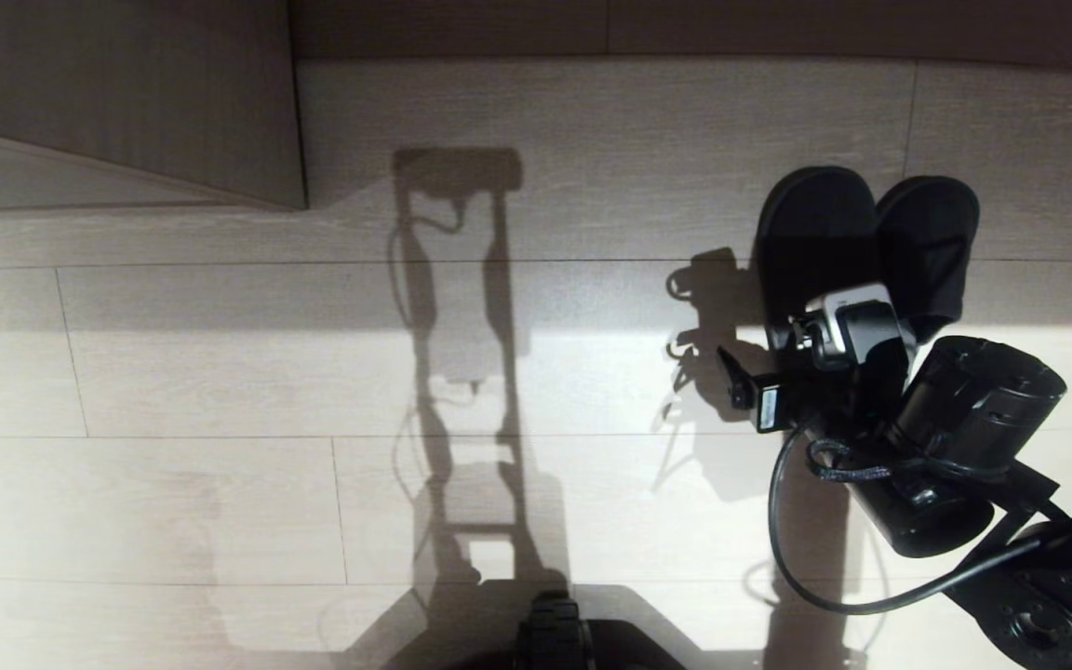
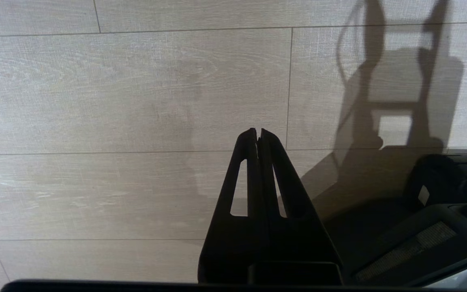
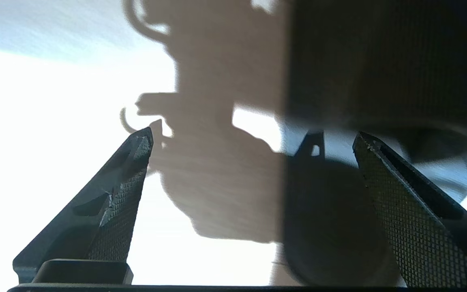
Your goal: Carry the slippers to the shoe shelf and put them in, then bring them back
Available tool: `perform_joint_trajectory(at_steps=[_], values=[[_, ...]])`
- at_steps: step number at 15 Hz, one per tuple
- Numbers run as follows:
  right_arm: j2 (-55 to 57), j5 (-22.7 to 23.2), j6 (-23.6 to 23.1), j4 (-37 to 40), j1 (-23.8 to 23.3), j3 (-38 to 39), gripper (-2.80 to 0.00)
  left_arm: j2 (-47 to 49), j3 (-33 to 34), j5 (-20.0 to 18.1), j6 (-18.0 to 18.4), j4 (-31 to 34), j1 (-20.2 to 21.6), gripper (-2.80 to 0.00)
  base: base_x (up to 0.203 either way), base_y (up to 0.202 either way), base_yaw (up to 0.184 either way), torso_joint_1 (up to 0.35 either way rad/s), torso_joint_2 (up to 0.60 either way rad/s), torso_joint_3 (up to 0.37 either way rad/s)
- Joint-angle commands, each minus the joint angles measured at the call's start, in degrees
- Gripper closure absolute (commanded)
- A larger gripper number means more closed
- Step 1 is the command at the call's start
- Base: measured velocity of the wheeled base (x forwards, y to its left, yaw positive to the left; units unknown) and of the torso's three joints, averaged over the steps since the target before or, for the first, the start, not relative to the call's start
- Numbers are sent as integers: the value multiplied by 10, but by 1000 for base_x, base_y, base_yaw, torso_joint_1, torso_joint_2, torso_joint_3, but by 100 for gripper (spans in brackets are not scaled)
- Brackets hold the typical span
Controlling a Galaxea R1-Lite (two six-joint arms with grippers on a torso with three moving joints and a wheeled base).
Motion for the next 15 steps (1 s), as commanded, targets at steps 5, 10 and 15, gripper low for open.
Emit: perform_joint_trajectory(at_steps=[5, 10, 15], values=[[11, 1, -14, -5, -21, -8, -280, 0, 0, 0, 0, 0, 0, 0, 0, 0, 0, 0, 0, 0], [97, 5, -12, -75, -27, -86, -280, 0, 0, 0, 0, 0, 0, 0, 0, 0, 0, 0, 0, 0], [117, 2, 3, -83, -19, -119, -280, 0, 0, 0, 0, 0, 0, 0, 0, 0, 0, 0, 0, 0]])
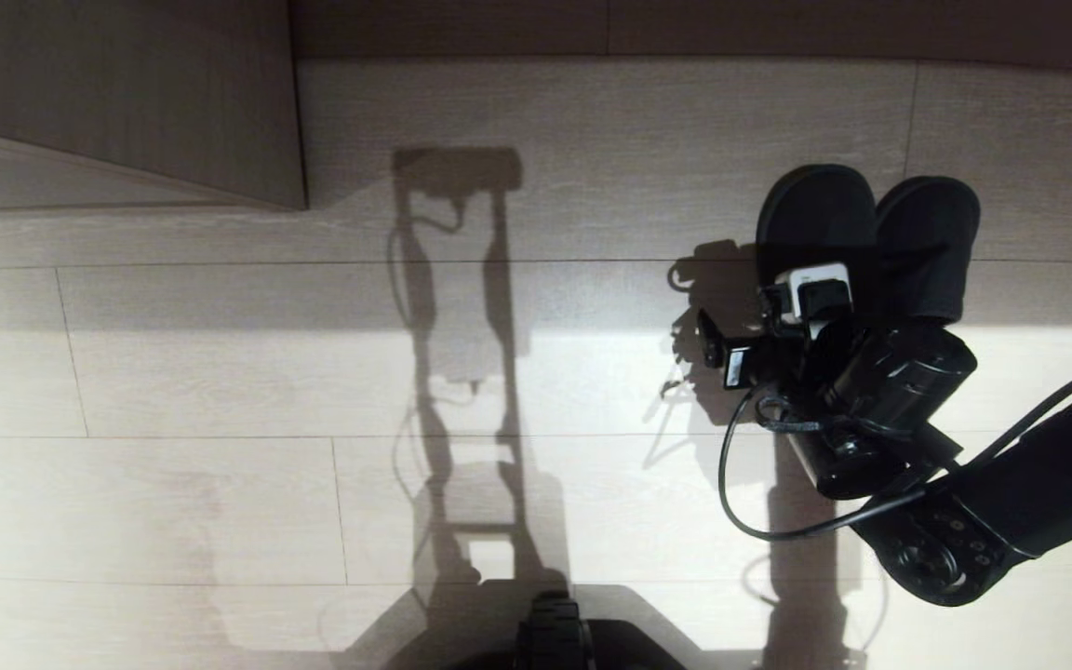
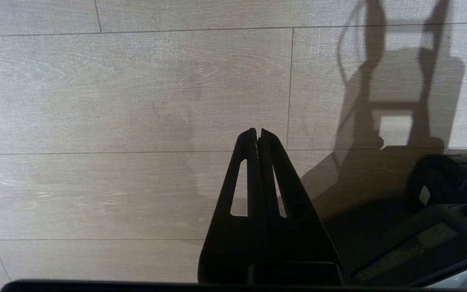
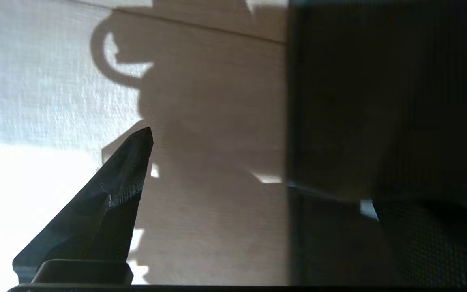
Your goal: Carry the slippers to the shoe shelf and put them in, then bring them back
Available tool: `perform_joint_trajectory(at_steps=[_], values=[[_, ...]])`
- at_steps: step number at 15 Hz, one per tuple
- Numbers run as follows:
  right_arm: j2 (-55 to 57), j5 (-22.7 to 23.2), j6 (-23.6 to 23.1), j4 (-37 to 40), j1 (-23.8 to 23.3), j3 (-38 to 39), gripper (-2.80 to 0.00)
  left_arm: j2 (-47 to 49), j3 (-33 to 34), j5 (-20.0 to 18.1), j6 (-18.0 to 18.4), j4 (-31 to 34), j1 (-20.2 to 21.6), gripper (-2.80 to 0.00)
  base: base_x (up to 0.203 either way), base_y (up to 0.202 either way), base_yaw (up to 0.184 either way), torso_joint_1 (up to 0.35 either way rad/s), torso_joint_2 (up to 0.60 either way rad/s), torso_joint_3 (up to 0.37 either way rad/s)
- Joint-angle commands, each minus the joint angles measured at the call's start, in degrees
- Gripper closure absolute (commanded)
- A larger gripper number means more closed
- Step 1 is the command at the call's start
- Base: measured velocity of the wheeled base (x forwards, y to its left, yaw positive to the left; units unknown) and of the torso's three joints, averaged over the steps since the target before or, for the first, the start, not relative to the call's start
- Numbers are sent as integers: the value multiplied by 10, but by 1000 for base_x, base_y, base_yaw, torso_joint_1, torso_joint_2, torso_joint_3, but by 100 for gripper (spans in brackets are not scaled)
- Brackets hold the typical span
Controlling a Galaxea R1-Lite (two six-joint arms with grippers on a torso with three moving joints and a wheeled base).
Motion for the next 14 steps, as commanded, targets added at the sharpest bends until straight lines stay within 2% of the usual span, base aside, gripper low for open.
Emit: perform_joint_trajectory(at_steps=[1, 9, 14], values=[[5, -3, -1, -3, 10, -9, -280, 1, 0, 0, 0, 0, 0, 0, 0, 0, 0, 0, 0, 0], [4, -14, 2, 0, 25, -32, -280, 1, 0, 0, 1, 1, 0, 0, 0, 0, 0, 0, 0, 0], [-40, -12, -1, 19, 26, 31, -280, 0, 0, 0, 1, 1, 0, 0, 0, 0, 0, 0, 0, 0]])
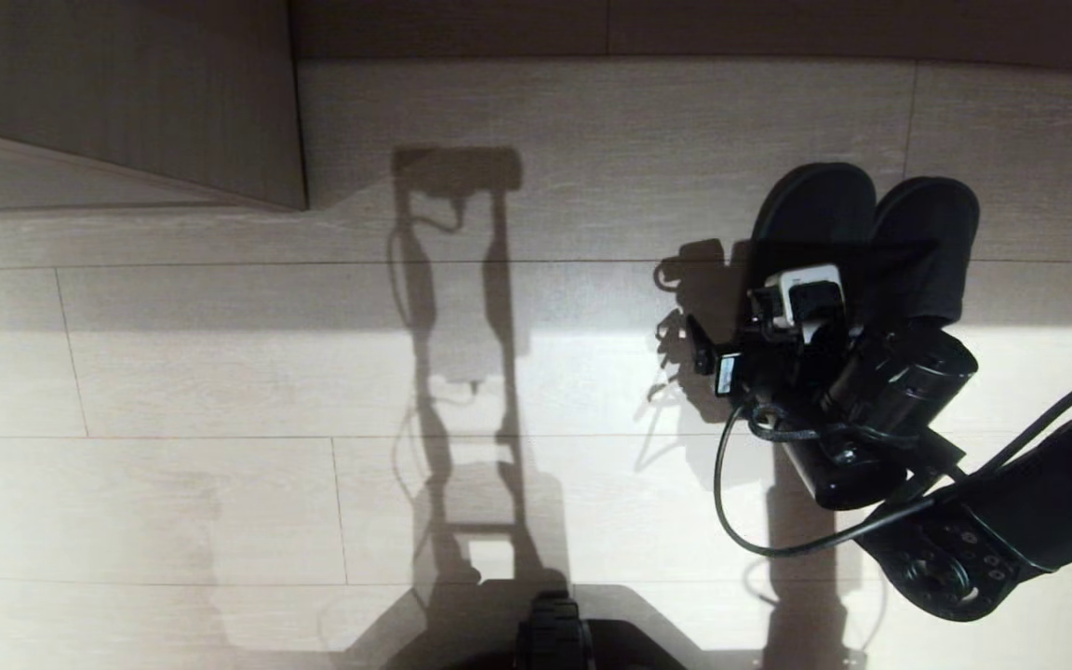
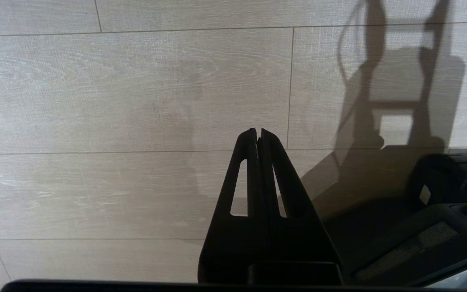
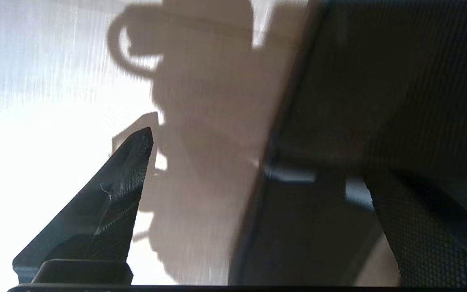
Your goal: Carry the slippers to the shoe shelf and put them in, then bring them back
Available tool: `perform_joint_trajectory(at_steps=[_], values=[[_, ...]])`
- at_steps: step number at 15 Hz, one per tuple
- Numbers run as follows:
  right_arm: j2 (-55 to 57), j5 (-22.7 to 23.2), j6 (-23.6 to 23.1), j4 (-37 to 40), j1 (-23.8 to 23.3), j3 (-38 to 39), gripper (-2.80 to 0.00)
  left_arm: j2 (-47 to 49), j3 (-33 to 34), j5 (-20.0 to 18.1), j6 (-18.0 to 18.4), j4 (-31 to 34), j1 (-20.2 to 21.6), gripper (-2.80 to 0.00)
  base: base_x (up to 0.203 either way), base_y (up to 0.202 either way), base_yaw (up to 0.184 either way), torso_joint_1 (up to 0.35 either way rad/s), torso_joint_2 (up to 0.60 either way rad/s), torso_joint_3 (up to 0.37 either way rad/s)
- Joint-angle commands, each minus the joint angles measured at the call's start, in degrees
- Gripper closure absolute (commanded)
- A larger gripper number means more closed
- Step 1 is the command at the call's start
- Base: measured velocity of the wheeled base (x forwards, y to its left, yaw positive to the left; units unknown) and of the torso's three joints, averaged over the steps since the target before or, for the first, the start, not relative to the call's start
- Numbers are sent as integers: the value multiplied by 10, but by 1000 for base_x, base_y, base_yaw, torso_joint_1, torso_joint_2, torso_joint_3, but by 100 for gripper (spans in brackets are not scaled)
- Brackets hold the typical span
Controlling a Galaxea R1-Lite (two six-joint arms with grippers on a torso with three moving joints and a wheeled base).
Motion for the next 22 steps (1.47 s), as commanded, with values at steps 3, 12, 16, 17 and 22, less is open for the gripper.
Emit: perform_joint_trajectory(at_steps=[3, 12, 16, 17, 22], values=[[-30, -3, -2, -9, 0, 46, -280, 0, 0, 0, 0, 0, 1, 0, 0, 0, 0, 0, 0, 0], [-173, 32, 6, -25, 25, 133, 0, 1, 0, 0, 5, 0, 1, 0, 0, 0, 0, 0, 0, 0], [-265, 54, 9, 15, 27, 164, 0, 0, 0, 0, 5, 0, 1, 0, 0, 0, 0, 0, 0, 0], [-285, 52, 9, 25, 26, 176, 0, 0, 0, 0, 5, 0, 1, 0, 0, 0, 0, 0, 0, 0], [-389, 43, 10, 68, -2, 239, 0, 0, 0, 0, -1, -1, 0, 0, 0, 0, 0, 0, 0, 0]])
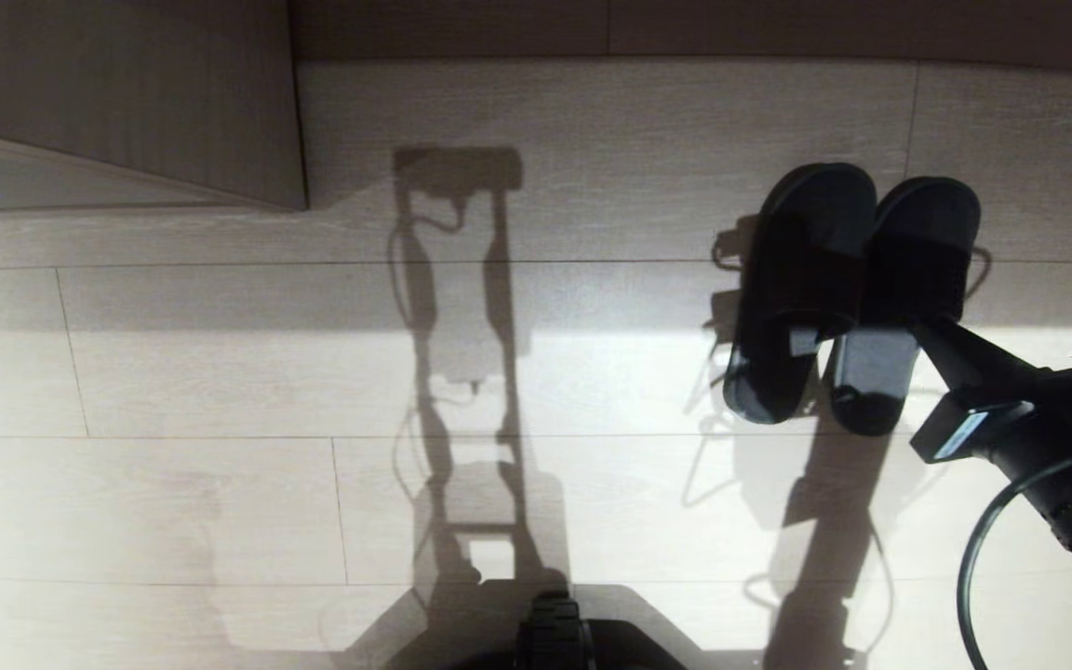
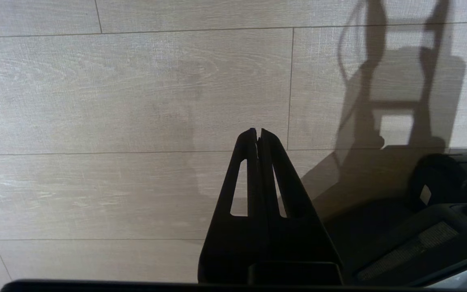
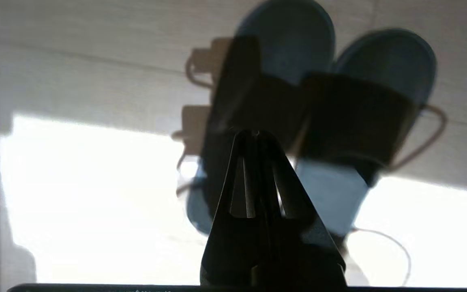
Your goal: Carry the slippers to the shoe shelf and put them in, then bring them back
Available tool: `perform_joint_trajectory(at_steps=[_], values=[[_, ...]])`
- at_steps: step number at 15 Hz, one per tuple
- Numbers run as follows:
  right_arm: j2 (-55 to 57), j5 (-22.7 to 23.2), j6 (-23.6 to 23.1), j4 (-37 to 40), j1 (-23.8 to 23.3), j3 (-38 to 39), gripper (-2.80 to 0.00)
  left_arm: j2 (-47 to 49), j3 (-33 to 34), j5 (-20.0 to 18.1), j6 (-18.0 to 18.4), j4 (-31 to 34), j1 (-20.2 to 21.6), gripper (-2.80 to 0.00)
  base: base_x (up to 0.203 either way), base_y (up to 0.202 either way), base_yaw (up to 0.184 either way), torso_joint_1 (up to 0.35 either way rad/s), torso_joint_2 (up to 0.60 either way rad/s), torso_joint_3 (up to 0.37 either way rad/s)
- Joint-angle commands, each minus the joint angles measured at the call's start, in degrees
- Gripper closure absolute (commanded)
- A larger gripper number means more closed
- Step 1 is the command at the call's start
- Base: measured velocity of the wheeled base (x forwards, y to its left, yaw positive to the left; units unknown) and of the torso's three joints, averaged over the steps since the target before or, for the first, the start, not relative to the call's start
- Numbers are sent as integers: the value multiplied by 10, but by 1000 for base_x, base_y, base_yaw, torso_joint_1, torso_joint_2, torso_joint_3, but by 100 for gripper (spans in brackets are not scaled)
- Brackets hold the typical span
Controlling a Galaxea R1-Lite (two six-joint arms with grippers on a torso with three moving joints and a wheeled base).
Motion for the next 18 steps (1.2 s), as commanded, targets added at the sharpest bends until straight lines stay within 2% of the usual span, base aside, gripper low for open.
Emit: perform_joint_trajectory(at_steps=[1, 5, 9, 11, 13, 18], values=[[-83, -1, -1, 31, -11, 13, 0, -1, 0, -1, -2, 0, 0, 0, 0, 0, 0, 0, 0, 0], [-317, 15, 1, 197, -73, 46, 0, -1, 0, 0, -2, 0, 0, 0, 0, 0, 0, 0, 0, 0], [-480, 41, 16, 344, -158, 80, 0, -1, 0, -1, -1, 0, 0, 0, 0, 0, 0, 0, 0, 0], [-547, 58, 24, 402, -209, 128, 0, -1, 0, -1, -2, 0, 0, 0, 0, 0, 0, 0, 0, 0], [-589, 77, 30, 435, -225, 168, 0, 0, 0, -1, -1, 0, 1, 0, 0, 0, 0, 0, 0, 0], [-755, 135, 46, 640, -255, 164, 0, -1, 0, -1, -1, 0, 0, 0, 0, 0, 0, 0, 0, 0]])
